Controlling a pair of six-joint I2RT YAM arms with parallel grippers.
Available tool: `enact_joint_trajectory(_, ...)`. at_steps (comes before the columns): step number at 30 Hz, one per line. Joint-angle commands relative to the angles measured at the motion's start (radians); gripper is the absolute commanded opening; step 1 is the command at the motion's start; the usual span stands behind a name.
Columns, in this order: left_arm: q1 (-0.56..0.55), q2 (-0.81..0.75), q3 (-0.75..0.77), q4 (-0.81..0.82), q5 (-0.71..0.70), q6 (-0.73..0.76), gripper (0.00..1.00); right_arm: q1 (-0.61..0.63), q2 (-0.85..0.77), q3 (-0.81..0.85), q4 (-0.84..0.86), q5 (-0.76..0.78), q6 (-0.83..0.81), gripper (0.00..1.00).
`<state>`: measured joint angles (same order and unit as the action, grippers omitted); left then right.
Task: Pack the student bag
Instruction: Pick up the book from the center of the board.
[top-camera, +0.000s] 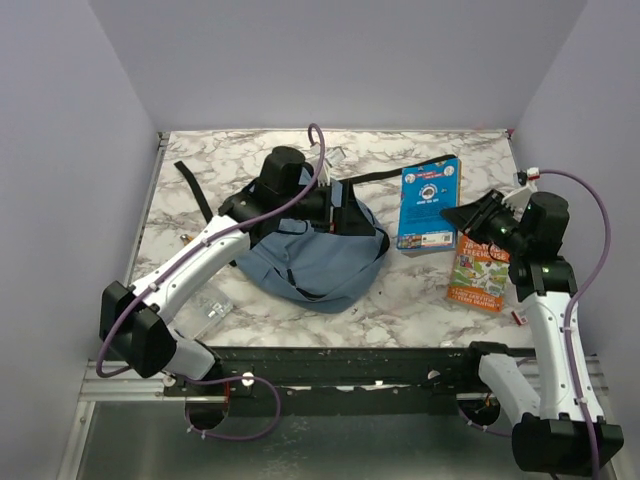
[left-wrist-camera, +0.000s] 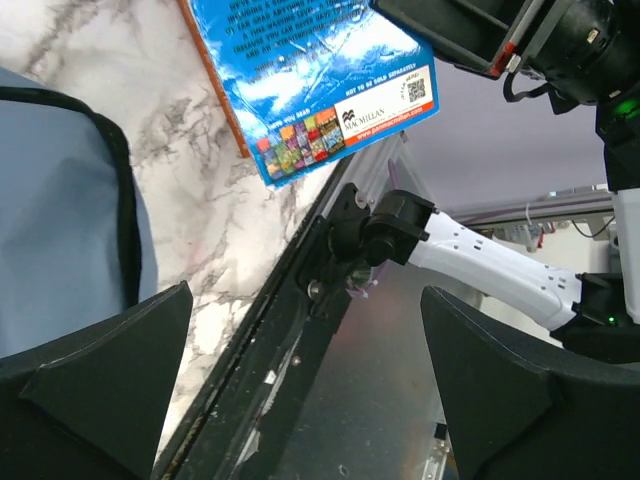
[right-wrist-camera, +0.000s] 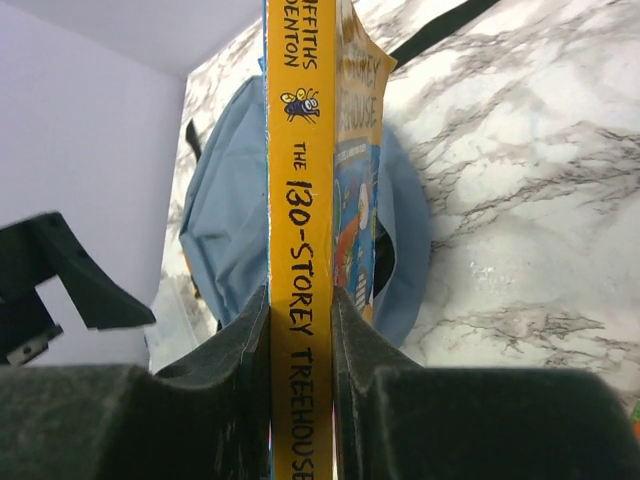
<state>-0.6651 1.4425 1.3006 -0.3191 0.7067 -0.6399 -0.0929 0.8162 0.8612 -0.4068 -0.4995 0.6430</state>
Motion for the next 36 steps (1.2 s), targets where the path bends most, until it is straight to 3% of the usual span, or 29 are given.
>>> enact_joint_trajectory(1,0.043,-0.024,0.025,-0.076,0.018,0.106,0.98,0.003,0.009,0.06,0.051,-0.173,-0.042,0.0)
enact_joint_trajectory(4,0.082,-0.021,-0.002,0.009,0.125,0.038,0.98,0.005,0.024,0.075,0.141,-0.279,0.048,0.0)
enact_joint_trajectory(7,0.12,-0.039,-0.085,0.215,0.272,-0.102,0.98,0.026,0.038,0.072,0.231,-0.317,0.138,0.0)
enact_joint_trajectory(13,0.134,-0.063,-0.116,0.327,0.342,-0.168,0.98,0.179,0.092,0.072,0.347,-0.246,0.217,0.0)
enact_joint_trajectory(17,0.153,-0.052,-0.133,0.363,0.344,-0.22,0.98,0.36,0.156,0.094,0.441,-0.158,0.238,0.0)
enact_joint_trajectory(20,0.206,-0.082,-0.211,0.367,0.253,-0.261,0.97,0.375,0.178,0.074,0.571,-0.161,0.337,0.0)
enact_joint_trajectory(26,0.286,-0.268,-0.369,0.369,-0.015,-0.27,0.98,0.376,0.232,0.103,0.625,-0.185,0.389,0.0)
enact_joint_trajectory(31,0.286,-0.21,-0.339,0.479,0.147,-0.321,0.98,0.377,0.271,0.073,0.816,-0.244,0.524,0.0)
enact_joint_trajectory(36,0.29,-0.222,-0.374,0.687,0.227,-0.406,0.98,0.377,0.271,0.09,0.741,-0.195,0.46,0.0)
